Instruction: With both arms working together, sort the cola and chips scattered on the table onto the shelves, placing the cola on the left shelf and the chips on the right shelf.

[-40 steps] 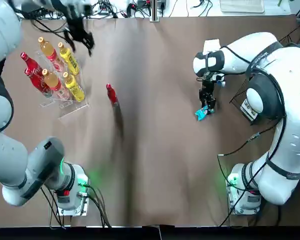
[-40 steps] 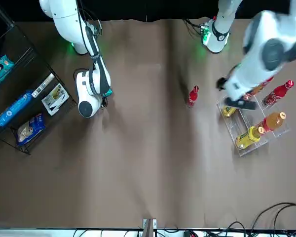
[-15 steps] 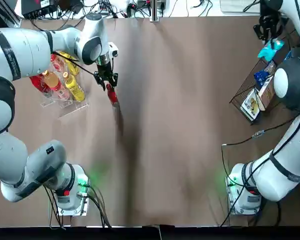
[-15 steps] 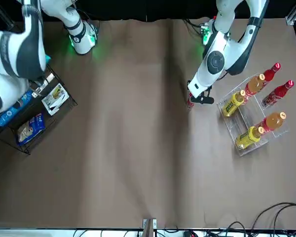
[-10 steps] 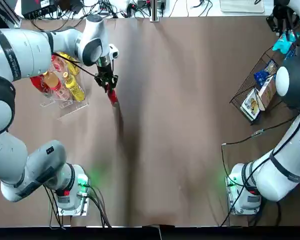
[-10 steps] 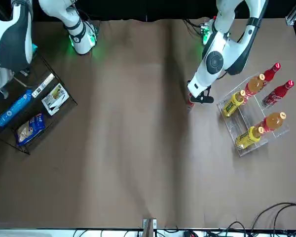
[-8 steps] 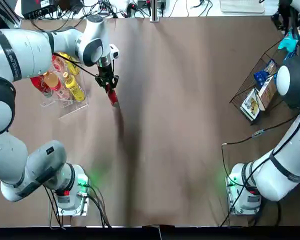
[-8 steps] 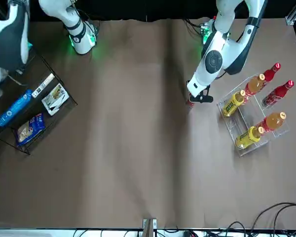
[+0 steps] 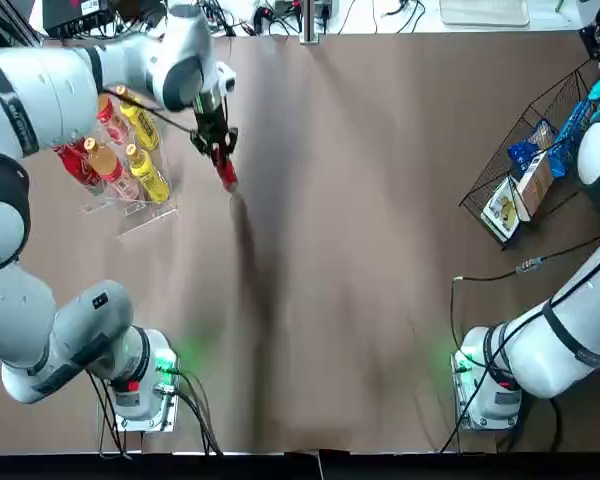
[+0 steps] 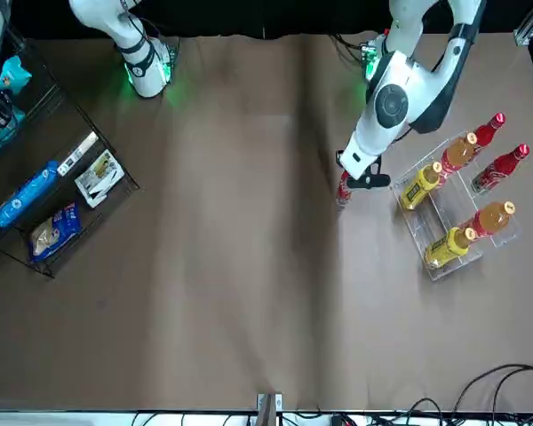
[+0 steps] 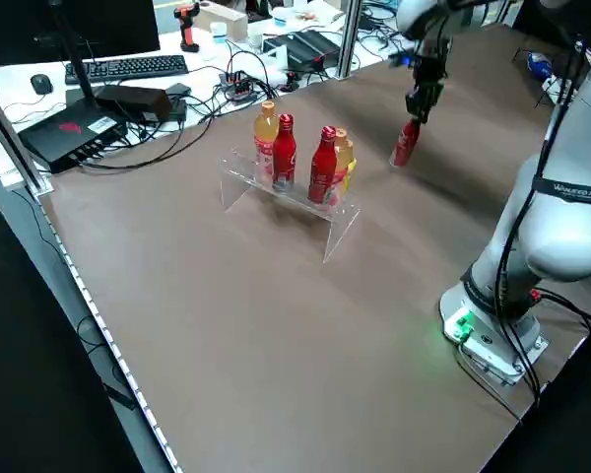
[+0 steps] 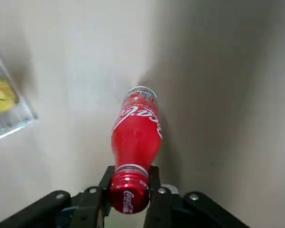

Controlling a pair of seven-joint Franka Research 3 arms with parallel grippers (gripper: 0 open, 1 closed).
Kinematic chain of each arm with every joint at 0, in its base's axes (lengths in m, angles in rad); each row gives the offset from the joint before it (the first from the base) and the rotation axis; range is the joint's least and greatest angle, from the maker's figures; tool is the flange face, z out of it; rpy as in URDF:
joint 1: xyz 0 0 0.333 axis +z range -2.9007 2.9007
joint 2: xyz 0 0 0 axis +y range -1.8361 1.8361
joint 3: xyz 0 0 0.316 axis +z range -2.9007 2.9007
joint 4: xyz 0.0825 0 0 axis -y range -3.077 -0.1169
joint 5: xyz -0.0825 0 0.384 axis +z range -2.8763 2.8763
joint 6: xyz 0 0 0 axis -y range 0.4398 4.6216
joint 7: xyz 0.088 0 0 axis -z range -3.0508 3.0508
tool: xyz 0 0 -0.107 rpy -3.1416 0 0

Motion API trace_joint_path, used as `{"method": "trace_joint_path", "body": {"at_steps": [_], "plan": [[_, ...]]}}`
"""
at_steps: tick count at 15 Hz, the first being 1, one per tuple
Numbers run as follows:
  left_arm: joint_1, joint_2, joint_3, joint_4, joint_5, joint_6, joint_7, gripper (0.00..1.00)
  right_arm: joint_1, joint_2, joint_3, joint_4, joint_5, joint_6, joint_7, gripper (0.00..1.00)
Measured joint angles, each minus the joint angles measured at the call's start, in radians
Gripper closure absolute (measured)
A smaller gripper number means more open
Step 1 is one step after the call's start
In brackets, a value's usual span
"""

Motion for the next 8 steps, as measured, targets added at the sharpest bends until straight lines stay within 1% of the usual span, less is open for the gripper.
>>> {"method": "trace_joint_path", "body": {"at_steps": [3,4,6,8], "plan": [[0.015,-0.010,0.005,0.158,0.027,-0.176,-0.001,0.68,-0.012,0.001,0.000,-0.064,0.000,0.035,-0.002,0.81],[0.038,-0.014,0.006,0.254,0.081,-0.284,0.008,0.68,-0.012,0.002,0.003,-0.099,0.000,0.056,-0.002,0.81],[0.057,-0.015,0.008,0.342,0.133,-0.385,0.038,0.68,-0.012,0.003,0.005,-0.119,0.000,0.068,-0.002,0.79],[0.091,-0.016,0.009,0.434,0.160,-0.488,0.094,0.68,-0.012,0.003,0.005,-0.126,0.000,0.072,-0.002,0.77]]}}
